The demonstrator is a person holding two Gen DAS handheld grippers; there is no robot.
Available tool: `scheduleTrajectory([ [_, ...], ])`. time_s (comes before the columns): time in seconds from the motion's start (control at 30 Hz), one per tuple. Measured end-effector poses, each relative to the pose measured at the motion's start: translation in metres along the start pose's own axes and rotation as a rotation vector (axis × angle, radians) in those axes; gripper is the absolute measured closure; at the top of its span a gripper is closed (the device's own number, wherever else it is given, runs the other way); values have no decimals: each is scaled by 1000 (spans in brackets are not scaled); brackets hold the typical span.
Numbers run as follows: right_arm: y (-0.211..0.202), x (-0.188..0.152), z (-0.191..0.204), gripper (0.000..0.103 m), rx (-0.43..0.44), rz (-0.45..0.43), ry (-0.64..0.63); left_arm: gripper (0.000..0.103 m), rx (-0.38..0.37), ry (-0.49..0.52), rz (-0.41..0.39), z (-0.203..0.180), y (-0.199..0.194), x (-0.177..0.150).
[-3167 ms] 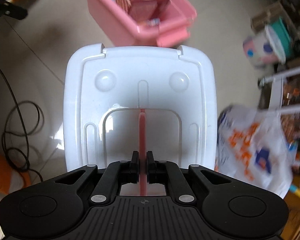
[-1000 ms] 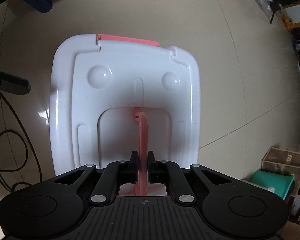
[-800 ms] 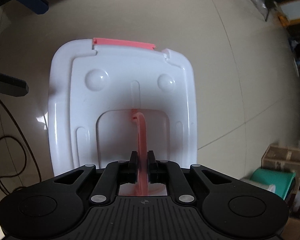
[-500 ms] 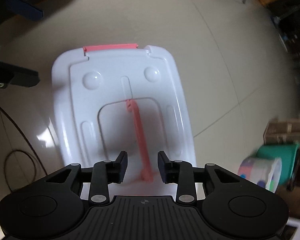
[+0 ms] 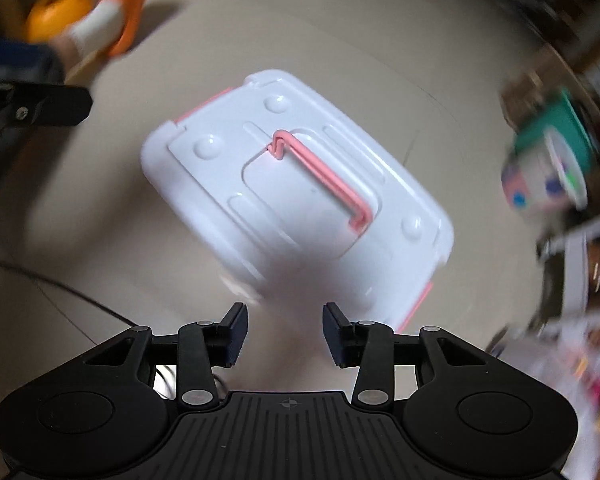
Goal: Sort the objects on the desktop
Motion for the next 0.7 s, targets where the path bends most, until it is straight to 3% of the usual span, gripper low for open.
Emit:
scheduleTrajectory([
  [0.17, -22, -31, 24, 64, 37, -62, 203, 8, -16, 67, 7, -15, -26, -3],
  [0.37, -42, -66, 59, 64, 72, -105, 326, 8, -31, 115, 14, -29, -48, -19],
  [0.47, -49, -82, 74, 64, 58, -123, 370, 8, -41, 127, 9, -35, -54, -28],
  [0.7, -82, -110, 79, 64, -34, -269, 518, 8, -68, 209, -56, -53, -69, -39],
])
Point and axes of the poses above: each gripper's, at about its wrist camera, not at the fingertips, and y roughly the way its jaws point, z to its left, x to its top, the point moved 6 cm from there along y, roughly the way its jaws point, and after that the axes turned 1 degree about x, right-handed, at the moved point
